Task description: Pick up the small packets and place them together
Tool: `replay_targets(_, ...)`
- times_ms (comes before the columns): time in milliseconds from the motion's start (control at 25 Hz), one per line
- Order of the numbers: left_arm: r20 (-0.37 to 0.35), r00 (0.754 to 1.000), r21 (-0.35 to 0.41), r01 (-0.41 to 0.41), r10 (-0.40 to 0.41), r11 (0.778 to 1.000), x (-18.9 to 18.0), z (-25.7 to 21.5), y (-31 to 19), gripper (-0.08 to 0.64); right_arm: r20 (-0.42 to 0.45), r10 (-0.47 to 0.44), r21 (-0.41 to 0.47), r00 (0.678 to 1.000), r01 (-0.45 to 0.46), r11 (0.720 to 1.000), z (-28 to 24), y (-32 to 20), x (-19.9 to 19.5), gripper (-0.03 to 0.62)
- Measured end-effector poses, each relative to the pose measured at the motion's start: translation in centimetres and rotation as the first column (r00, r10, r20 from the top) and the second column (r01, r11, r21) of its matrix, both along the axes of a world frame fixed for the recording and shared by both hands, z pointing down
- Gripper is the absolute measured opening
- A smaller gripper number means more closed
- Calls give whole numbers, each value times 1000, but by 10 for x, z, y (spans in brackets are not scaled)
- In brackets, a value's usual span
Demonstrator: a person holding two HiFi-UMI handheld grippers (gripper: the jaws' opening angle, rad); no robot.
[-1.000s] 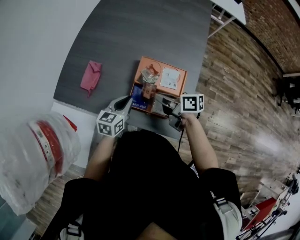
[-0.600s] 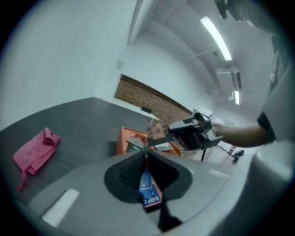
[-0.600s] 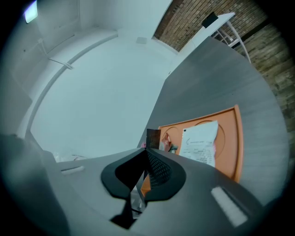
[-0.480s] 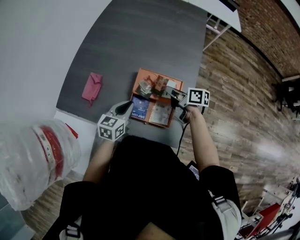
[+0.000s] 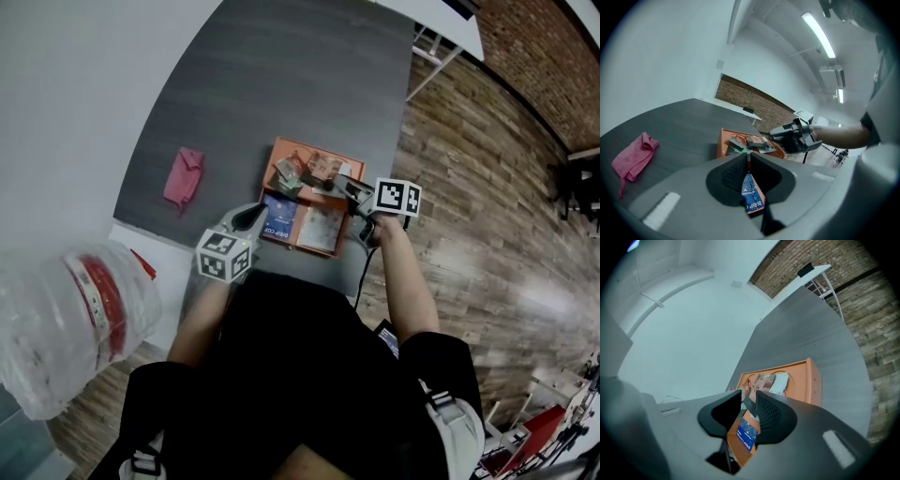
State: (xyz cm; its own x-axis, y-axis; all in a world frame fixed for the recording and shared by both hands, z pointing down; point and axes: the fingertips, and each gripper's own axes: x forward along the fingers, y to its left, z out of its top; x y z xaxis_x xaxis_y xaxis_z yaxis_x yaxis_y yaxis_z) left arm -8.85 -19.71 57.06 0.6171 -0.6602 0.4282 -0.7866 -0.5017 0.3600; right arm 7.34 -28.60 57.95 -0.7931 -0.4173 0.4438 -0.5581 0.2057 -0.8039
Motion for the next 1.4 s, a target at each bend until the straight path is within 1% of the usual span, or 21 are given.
replay_targets(160, 4, 1000, 4, -8, 8, 1000, 4, 0, -1, 23, -39, -23, 39, 999, 25, 999, -8, 5, 3, 100)
replay_targets(320, 4, 1000, 19, -27, 27, 999, 10, -5, -3, 21, -12, -7, 74, 1000, 8, 997, -23, 9, 7, 97)
replay_targets(560, 19, 998, 66, -64, 63, 996, 19, -17, -9, 23, 25, 18, 120, 1000, -21, 993, -40, 19, 15, 95)
replay_targets(720, 20, 998, 87, -65, 64, 994, 20, -24, -10, 23, 13, 17, 194, 1000, -19, 981, -51, 32, 20, 92)
replay_targets(840, 12, 999, 118, -45, 44, 992, 19, -32, -6, 23, -7, 30, 273, 1000, -27, 962, -63, 41, 25, 77)
replay_targets(920, -5, 1000, 140, -14, 15, 990, 17, -39, -1, 21, -4, 42, 326, 999, -39, 945, -70, 50, 28, 52)
replay_targets(1000, -27, 999, 146, 25, -21, 989, 14, -43, 6, -2, 2, 50, 374, 999, -47, 926, -74, 66, 31, 34)
replay_targets(1120, -70, 995, 167, 80, -69, 983, 14, -53, 18, -2, -4, 16, 435, 1000, -13, 901, -75, 92, 30, 21)
replay_targets(1240, -102, 991, 231, 104, -82, 967, 20, -71, 27, -2, -27, -19, 501, 999, 30, 865, -77, 103, 28, 6)
replay_targets(1320, -103, 991, 274, 106, -80, 956, 19, -81, 34, -2, -2, -16, 523, 1000, 15, 852, -82, 105, 23, 3)
replay_targets(1400, -87, 994, 294, 93, -71, 951, 15, -84, 42, -2, 39, -8, 524, 999, -13, 852, -86, 112, 17, 3)
